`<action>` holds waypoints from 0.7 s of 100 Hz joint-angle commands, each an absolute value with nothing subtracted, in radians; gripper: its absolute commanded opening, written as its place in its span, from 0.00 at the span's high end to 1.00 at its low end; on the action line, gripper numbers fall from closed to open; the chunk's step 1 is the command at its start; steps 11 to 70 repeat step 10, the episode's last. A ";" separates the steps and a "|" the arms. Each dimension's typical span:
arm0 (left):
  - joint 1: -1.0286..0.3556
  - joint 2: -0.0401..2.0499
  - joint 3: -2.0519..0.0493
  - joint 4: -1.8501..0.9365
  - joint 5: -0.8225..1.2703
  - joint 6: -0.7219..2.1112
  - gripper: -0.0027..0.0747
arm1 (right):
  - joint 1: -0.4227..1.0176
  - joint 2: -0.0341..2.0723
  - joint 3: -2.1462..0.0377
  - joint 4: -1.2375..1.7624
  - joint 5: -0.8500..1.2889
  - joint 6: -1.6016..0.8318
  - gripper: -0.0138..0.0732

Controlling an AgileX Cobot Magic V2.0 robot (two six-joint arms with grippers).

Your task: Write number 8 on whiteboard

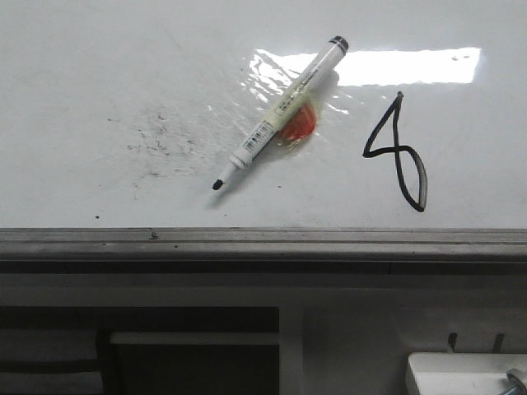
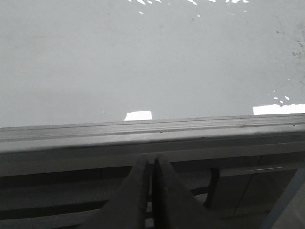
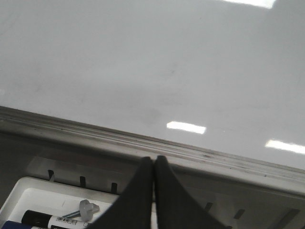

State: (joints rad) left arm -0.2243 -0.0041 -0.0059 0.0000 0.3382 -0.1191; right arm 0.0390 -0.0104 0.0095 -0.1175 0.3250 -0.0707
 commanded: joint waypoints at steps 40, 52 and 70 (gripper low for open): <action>-0.221 -0.029 0.033 0.000 0.299 -0.131 0.99 | 0.033 -0.032 0.022 -0.131 0.305 -0.068 0.91; -0.221 -0.029 0.033 0.000 0.299 -0.131 0.99 | 0.033 -0.032 0.022 -0.131 0.305 -0.068 0.91; -0.221 -0.029 0.033 0.000 0.299 -0.131 0.99 | 0.033 -0.032 0.022 -0.131 0.305 -0.068 0.91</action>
